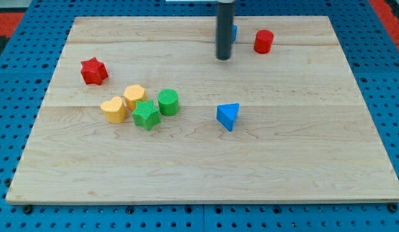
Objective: Move the red star towards the center of the board
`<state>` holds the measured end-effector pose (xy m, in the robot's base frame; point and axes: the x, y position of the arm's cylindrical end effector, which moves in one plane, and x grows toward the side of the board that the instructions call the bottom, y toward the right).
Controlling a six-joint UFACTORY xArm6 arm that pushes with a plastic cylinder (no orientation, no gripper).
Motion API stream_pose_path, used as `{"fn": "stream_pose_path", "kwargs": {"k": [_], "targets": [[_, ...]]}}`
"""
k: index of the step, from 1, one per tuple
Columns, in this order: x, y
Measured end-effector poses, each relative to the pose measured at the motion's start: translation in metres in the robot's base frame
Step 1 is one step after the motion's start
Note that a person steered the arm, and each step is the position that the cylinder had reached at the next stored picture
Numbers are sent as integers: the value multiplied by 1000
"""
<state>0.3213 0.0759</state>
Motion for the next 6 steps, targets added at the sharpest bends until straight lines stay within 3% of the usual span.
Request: {"fn": "stream_pose_path", "kwargs": {"k": [1,2,3,4,5,6], "targets": [[6,73],[21,46],[11,-57],[-28,-169],[-25,-308],[35,-322]]}}
